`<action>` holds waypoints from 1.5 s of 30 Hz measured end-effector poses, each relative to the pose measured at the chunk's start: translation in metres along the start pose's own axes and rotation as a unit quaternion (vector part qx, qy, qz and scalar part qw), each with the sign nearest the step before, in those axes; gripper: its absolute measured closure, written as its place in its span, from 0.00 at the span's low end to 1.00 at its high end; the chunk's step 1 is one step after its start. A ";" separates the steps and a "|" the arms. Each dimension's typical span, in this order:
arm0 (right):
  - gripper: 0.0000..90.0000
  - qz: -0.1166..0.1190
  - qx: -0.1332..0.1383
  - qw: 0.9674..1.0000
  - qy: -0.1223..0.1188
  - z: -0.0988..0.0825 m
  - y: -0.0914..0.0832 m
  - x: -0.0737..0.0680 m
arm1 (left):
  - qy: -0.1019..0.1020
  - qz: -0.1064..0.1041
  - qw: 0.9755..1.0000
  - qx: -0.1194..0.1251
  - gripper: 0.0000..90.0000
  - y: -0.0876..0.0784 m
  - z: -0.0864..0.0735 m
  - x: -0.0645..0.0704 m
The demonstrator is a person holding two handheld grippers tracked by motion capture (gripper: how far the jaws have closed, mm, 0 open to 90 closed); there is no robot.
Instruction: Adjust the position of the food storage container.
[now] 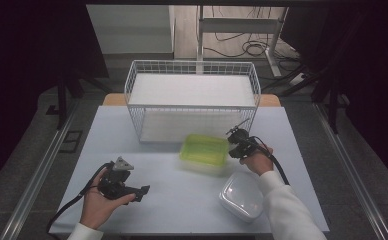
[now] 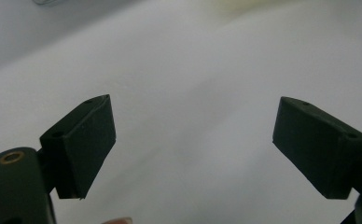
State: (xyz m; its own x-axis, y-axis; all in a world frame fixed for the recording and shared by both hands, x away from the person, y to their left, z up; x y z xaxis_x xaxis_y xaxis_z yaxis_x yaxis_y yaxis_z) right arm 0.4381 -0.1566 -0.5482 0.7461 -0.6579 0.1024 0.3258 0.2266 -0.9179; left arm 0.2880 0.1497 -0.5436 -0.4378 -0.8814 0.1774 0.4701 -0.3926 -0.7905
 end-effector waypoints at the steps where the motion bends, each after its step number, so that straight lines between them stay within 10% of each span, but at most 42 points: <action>1: 0.99 -0.001 -0.001 1.000 -0.007 0.004 0.002 -0.003 | 0.000 0.000 1.000 0.000 0.14 0.000 0.000 0.000; 13: 0.99 0.003 0.005 1.000 -0.007 0.008 0.000 -0.003 | -0.007 0.004 1.000 0.013 0.14 -0.003 -0.001 -0.001; 20: 0.96 0.007 0.056 0.998 0.006 0.006 -0.029 0.004 | -0.042 -0.012 0.999 0.030 0.16 -0.005 0.004 -0.005; 26: 0.68 0.023 0.084 0.995 0.043 -0.007 -0.045 0.003 | -0.053 -0.020 0.998 0.034 0.17 -0.006 0.007 -0.006; 29: 0.47 0.033 0.118 0.990 0.071 -0.017 -0.060 -0.004 | -0.058 -0.020 0.997 0.038 0.17 -0.009 0.007 -0.005; 36: 0.36 0.052 0.196 0.973 0.112 -0.034 -0.088 -0.016 | -0.070 -0.037 0.996 0.048 0.17 -0.013 0.010 -0.003; 45: 0.31 0.060 0.224 0.965 0.124 -0.045 -0.108 -0.020 | -0.070 -0.033 0.996 0.048 0.17 -0.015 0.009 -0.007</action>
State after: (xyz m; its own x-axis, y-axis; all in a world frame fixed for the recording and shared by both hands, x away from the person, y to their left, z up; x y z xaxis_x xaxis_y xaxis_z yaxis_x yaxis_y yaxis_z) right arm 0.3619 -0.1998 -0.4686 0.6501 -0.7467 -0.1404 0.5057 0.5632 -0.6535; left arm 0.2911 0.1590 -0.5280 -0.3619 -0.8783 0.3124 0.5176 -0.4680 -0.7162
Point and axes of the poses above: each handheld gripper's, and its own axes: y roughly forward along the jaws, z roughly out of its top, x roughly to its right, the point moved 9 cm from there along y, roughly forward along the jaws, and after that the axes turned 7 degrees about -y, right-handed, at the moved point
